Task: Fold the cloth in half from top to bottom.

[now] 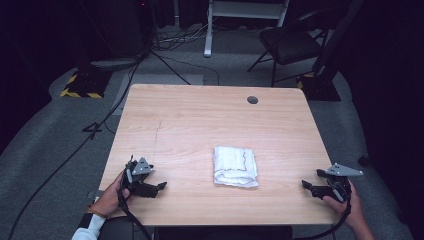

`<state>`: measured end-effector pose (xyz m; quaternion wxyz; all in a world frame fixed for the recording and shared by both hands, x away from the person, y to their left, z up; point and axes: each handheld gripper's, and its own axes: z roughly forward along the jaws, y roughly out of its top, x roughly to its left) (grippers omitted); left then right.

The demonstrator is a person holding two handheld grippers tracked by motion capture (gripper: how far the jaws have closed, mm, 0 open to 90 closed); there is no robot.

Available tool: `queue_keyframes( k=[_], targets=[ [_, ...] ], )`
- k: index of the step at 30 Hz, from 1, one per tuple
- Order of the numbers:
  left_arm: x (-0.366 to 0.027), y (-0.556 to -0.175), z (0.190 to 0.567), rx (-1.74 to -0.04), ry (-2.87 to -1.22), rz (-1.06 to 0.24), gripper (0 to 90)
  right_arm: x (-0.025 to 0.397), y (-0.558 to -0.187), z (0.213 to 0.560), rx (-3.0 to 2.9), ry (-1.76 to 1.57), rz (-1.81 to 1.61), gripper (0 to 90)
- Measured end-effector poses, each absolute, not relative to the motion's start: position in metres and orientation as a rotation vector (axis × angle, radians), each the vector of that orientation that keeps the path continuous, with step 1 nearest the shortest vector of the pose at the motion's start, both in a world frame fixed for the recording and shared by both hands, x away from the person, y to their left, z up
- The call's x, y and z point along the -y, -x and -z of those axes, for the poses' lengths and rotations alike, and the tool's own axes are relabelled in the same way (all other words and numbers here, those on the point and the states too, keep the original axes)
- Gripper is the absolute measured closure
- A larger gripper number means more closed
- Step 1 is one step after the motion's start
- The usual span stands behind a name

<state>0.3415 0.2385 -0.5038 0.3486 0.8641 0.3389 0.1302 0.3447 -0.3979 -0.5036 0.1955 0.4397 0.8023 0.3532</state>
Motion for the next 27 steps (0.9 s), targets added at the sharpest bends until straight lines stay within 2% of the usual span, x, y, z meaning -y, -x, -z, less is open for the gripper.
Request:
queue_keyframes(
  k=[27],
  targets=[
    [-0.2382, -0.3415, 0.5040, -0.882, -2.235, -0.331, 16.7, 0.3982, -0.3448, 0.5036, -2.249, -1.229, -0.990, 18.4]
  ],
)
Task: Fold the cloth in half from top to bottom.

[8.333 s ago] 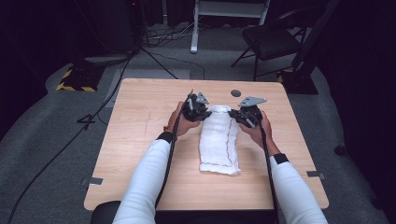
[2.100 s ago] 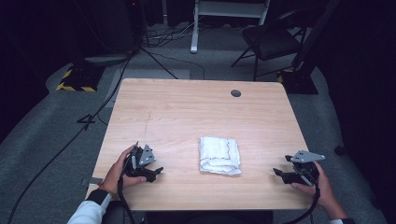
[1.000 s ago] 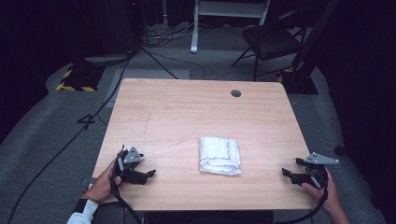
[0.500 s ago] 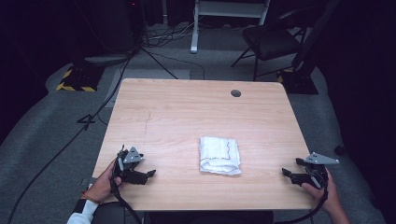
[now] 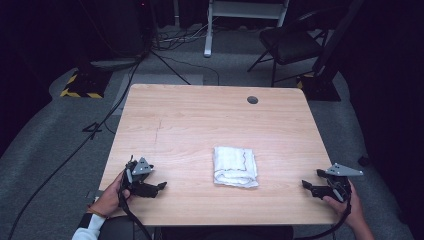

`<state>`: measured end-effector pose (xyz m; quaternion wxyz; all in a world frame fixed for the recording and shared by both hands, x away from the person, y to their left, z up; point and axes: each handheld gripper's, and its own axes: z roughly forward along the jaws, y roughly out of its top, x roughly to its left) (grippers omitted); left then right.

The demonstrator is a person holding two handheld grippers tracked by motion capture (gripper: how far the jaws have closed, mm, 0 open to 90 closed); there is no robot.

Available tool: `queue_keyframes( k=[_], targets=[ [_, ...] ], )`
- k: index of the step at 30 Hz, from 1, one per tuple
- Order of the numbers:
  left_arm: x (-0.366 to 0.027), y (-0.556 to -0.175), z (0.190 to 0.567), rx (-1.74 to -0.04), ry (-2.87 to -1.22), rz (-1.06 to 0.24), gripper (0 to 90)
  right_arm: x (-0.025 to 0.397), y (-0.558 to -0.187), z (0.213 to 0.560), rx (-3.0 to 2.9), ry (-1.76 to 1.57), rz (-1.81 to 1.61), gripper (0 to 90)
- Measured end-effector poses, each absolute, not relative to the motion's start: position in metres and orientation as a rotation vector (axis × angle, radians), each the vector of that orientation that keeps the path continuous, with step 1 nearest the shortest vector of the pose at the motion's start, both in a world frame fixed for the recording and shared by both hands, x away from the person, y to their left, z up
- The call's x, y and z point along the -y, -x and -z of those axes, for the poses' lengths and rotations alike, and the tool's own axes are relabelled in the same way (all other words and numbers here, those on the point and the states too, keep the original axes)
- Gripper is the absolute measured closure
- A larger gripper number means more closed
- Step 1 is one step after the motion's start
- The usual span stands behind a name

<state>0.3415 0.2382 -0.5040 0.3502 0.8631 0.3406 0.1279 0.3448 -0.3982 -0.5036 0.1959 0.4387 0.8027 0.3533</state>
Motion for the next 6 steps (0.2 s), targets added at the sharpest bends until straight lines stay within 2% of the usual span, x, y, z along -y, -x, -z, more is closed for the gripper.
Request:
queue_keyframes(
  k=[6],
  targets=[
    [-0.2384, -0.3417, 0.5039, -0.879, -2.238, -0.335, 16.7, 0.3983, -0.3448, 0.5036, -2.249, -1.228, -0.990, 18.4]
  ],
)
